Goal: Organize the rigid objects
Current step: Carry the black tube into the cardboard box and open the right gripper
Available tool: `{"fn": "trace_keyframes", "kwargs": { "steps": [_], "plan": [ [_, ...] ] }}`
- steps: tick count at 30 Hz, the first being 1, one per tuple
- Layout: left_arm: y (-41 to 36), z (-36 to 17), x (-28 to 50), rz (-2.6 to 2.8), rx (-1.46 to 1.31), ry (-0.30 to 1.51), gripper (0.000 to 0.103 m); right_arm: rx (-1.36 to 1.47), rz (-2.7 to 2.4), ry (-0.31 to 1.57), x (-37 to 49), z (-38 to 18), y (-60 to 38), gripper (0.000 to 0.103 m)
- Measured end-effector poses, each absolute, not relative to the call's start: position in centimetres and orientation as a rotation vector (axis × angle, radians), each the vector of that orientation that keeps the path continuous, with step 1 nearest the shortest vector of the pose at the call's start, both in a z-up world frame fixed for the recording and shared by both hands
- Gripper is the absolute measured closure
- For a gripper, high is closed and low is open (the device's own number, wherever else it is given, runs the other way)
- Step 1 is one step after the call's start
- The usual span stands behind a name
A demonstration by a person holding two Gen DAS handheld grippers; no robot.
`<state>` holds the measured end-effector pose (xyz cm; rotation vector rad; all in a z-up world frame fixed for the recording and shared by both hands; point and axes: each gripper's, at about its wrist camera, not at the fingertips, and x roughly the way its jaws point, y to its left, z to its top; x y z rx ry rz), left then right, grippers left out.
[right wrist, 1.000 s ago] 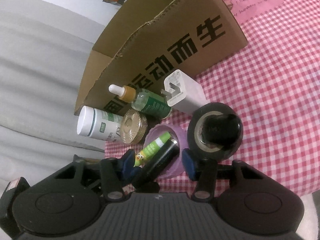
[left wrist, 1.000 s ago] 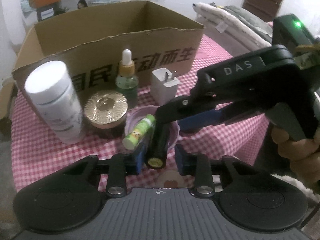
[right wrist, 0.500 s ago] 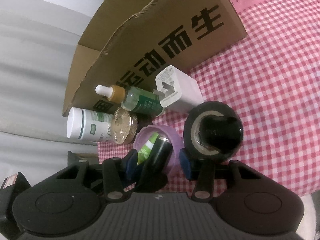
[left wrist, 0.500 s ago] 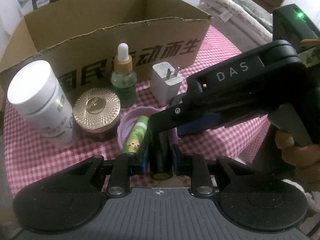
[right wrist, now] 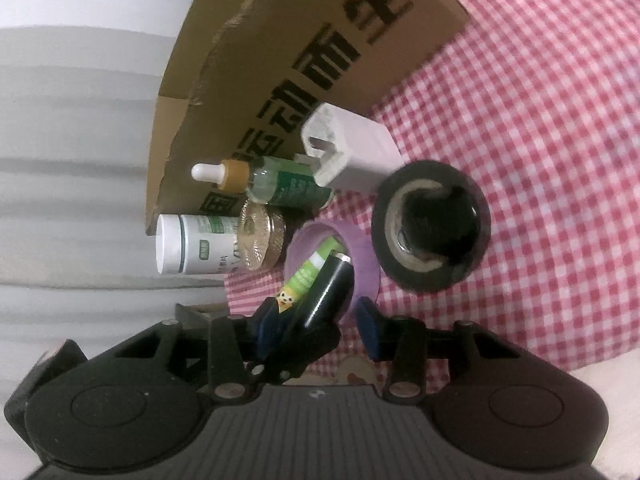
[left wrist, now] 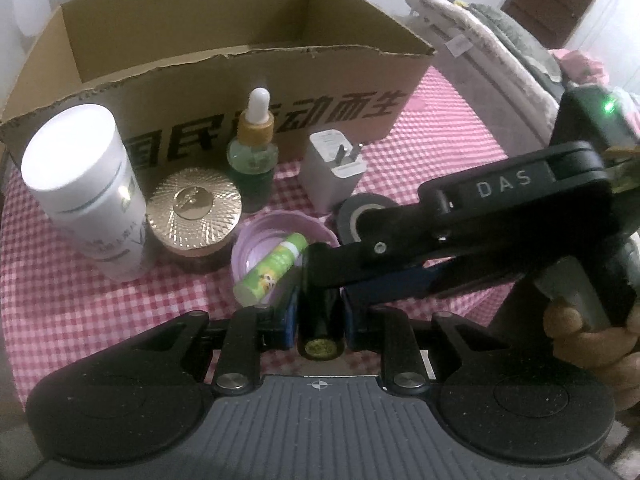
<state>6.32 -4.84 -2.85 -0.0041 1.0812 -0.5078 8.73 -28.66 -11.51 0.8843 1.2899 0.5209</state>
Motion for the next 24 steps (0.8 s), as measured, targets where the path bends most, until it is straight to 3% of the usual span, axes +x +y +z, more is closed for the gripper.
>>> {"fn": "trace_keyframes", "kwargs": {
  "steps": [11,24],
  "plan": [
    [-5.0,-0.7,3.9,-0.512,0.005,0.977,0.082,0.999,0.579,1.205,5.8,-10.9,-31.8,0.071],
    [-1.8,9.0,6.9,-0.392,0.015,0.729,0.082,0.793,0.801,0.952,9.1,1.5,-28.4,0.071]
  ]
}}
